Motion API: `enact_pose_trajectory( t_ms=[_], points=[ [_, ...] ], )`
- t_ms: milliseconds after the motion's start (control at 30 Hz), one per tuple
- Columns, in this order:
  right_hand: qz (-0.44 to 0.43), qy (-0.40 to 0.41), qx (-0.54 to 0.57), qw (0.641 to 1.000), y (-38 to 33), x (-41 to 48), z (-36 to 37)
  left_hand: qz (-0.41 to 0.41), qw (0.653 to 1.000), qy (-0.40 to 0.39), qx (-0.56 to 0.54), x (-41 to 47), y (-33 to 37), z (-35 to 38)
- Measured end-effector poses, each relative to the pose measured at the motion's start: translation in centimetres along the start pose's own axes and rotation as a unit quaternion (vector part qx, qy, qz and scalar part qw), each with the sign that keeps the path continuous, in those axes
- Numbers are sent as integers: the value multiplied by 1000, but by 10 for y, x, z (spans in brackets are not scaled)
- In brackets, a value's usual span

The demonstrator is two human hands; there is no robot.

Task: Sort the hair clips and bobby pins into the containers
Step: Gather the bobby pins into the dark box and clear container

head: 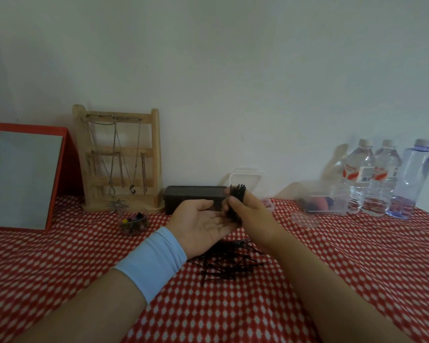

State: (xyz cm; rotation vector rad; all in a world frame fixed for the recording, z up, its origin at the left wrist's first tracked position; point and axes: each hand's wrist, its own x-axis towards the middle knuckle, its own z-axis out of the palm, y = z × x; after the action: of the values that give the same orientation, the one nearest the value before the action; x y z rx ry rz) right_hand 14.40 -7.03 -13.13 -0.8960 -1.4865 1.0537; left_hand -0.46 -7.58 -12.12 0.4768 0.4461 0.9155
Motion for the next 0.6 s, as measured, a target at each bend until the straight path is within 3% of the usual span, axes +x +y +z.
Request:
enact_pose_trajectory(
  t_ms=[67,133,200,267,367,500,533,600],
  points=[
    [19,-11,-24,999,-1,0,-3,-18,1000,4,17,-1,3,-1],
    [30,-11,-60,998,-3,4,-8,-52,986,42,156,-5,7,4],
    [52,-11,-53,997,-6,10,-14,-34,918,113,380,-5,15,10],
    [85,-34,-8,996,-9,16,-22,73,849,145,503,0,23,19],
    [121,-72,23,990,-16,26,-35,214,793,55,568,13,30,35],
    [135,-105,-79,982,-32,40,-55,236,666,-1,707,36,33,44],
    [136,-106,-118,978,-36,45,-61,248,648,2,720,42,37,47],
    [130,-106,-209,963,-42,57,-73,260,653,3,711,55,44,51]
  ],
)
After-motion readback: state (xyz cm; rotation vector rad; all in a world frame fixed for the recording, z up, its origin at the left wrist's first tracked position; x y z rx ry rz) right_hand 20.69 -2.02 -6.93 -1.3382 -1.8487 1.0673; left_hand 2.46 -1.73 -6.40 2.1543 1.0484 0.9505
